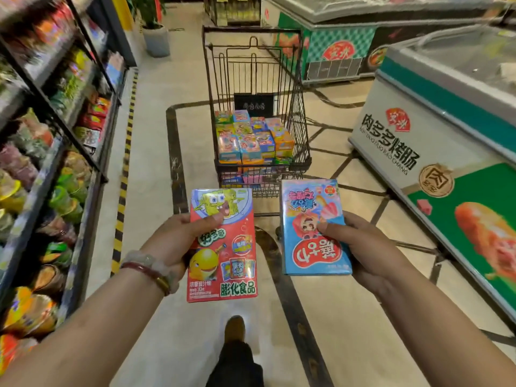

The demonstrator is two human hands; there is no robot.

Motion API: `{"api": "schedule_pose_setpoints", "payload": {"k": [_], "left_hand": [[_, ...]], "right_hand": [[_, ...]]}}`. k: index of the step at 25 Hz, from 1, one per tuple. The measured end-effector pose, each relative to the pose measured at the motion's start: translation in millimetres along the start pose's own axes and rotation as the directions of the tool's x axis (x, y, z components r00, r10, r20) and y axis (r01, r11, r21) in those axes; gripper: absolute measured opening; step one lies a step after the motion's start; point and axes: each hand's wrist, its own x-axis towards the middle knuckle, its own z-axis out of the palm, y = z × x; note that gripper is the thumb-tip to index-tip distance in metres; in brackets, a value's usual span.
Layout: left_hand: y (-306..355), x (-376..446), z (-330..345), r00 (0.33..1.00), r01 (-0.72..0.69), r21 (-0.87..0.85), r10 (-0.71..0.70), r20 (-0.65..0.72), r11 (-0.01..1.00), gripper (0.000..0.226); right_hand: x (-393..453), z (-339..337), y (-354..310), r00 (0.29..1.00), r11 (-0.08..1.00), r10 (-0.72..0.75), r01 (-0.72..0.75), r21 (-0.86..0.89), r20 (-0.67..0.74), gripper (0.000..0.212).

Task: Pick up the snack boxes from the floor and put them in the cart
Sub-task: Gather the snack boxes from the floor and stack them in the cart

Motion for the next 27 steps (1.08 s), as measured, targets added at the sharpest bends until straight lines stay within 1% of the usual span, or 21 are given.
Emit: {"api": "schedule_pose_setpoints", "payload": {"k": [5,7,11,13,17,21,24,27], "left_hand": [[71.1,105.9,-11.0,0.999,0.02,0.013,-0.02,0.038,1.0,0.044],[96.8,143.5,-13.7,0.998,0.027,0.02,-0.028,0.049,0.999,0.038],[133.7,207.1,-18.1,0.999,0.02,0.016,-0.02,0.035,1.0,0.017],[146.6,233.2,-17.9,0.999,0.021,0.02,-0.022,0.032,1.0,0.016],[173.7,299.7,-8.6,0.999,0.026,0.045,-0.027,0.022,0.999,0.023],[199.6,374.8,11.9,0.999,0.047,0.049,-0.047,-0.006,0.998,0.042],[221.6,440.5,33.9,0.997,0.073,0.011,-0.073,-0.027,0.997,0.054],[235.5,504.8,48.4,0.994,0.086,-0.04,-0.088,-0.061,0.995,0.075]], "right_hand": [[95.2,36.1,-43.9,1.0,0.999,0.001,0.0,0.042,-0.028,0.04],[128.2,49.3,-58.3,0.999,0.998,0.003,-0.001,0.055,-0.038,0.041],[183.0,60.7,-77.2,0.998,0.995,0.014,-0.008,0.1,-0.055,0.037],[208.0,60.7,-89.3,0.998,0.993,0.017,-0.01,0.12,-0.063,0.04],[272.7,54.5,-118.3,0.996,0.99,-0.004,0.016,0.139,-0.088,0.032],[350.8,41.1,-152.8,0.995,0.993,0.001,0.011,0.119,-0.099,0.053],[420.2,28.7,-188.6,0.994,0.996,0.048,-0.04,0.081,-0.095,0.056],[488.8,25.0,-217.0,0.994,0.996,0.082,-0.079,0.049,-0.073,0.053]]}}
